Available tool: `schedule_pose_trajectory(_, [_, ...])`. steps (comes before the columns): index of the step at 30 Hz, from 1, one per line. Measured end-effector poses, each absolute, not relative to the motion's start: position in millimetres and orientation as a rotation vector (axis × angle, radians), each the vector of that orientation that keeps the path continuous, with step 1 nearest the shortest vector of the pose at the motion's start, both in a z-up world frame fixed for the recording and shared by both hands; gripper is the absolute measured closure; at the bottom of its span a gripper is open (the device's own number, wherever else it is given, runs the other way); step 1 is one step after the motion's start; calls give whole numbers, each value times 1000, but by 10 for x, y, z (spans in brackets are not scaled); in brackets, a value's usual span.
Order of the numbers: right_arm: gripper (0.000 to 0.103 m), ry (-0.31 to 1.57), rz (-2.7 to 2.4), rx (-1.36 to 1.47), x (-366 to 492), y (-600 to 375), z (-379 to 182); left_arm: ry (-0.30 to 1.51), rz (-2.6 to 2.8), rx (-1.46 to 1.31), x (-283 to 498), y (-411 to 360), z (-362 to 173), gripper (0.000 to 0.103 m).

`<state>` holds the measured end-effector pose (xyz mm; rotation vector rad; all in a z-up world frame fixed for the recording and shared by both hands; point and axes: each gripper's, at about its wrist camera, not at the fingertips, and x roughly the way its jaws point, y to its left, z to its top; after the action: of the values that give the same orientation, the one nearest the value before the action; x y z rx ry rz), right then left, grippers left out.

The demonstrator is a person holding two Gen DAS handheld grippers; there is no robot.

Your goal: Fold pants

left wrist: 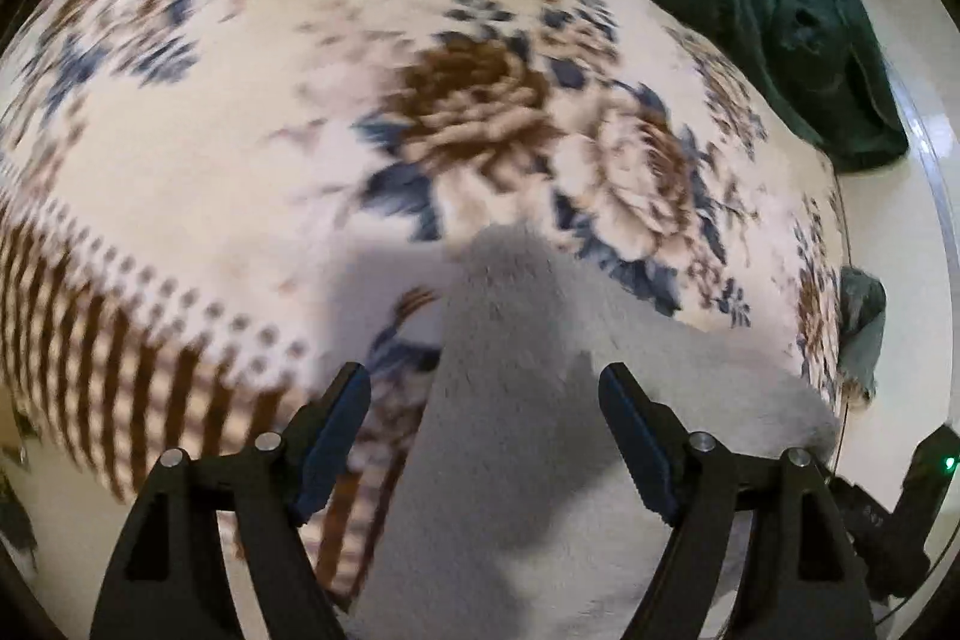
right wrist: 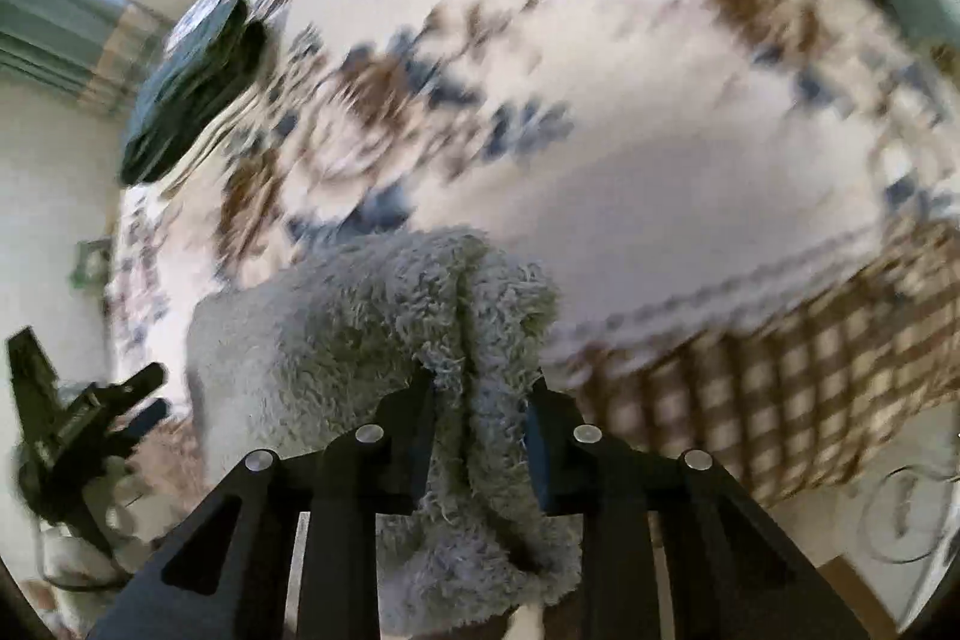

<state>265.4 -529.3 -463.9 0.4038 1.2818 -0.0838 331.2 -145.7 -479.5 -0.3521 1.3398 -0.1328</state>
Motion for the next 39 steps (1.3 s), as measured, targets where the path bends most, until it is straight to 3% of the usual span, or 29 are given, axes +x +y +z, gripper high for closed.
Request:
schedule_pose_trajectory(3, [62,1473,-136,523,2704,-5550,-5045,1387,-165,-291,3485,-1681,-5031,26])
schedule_pose_trajectory(5, [57,1440,-100,696,2558,-5727,-5060,1418,-176,-273,3538,-1759,-5161,26])
schedule_pose_trajectory(7, [28,1432,-66,740,2410,-5749,-5053,1425,-183,-274,3564,-1770,-5228,26])
schedule_pose_trajectory(11, [27,1586,-2,800,2033,-5602,-5544,1428,-175,-319,3579,-1685,-5298,25])
schedule_pose_trajectory(15, [27,1778,-162,634,1635,-5592,-6022,1444,-169,-369,3569,-1616,-5358,20])
schedule_pose_trajectory(18, [27,1704,-126,730,1561,-5641,-5867,1443,-173,-346,3539,-1650,-5326,20])
schedule_pose_trajectory(23, [27,1469,-44,1117,1491,-5855,-5692,1439,-171,-368,3531,-1618,-5324,20])
schedule_pose_trajectory(24, [32,1452,-27,1204,1470,-5861,-5782,1439,-169,-375,3531,-1611,-5331,20])
schedule_pose_trajectory(25, [71,1434,-36,1269,1430,-5871,-5853,1438,-169,-376,3533,-1612,-5335,20])
schedule_pose_trajectory(26, [94,1460,-77,1285,1371,-5863,-5923,1437,-167,-370,3534,-1608,-5335,20])
schedule_pose_trajectory(30, [96,1609,-255,1209,1065,-5919,-6107,1435,-190,-354,3533,-1657,-5343,19])
schedule_pose_trajectory(32, [88,1634,-235,1201,1067,-5937,-6110,1444,-204,-354,3525,-1717,-5348,19])
schedule_pose_trajectory(34, [54,1636,-213,1147,1161,-5993,-5943,1436,-195,-332,3518,-1742,-5316,19])
schedule_pose_trajectory(37, [50,1526,-193,1080,1358,-6124,-5518,1429,-197,-347,3525,-1713,-5291,19])
schedule_pose_trajectory(39, [41,1429,-186,1008,1619,-6210,-5235,1432,-202,-363,3523,-1681,-5299,19])
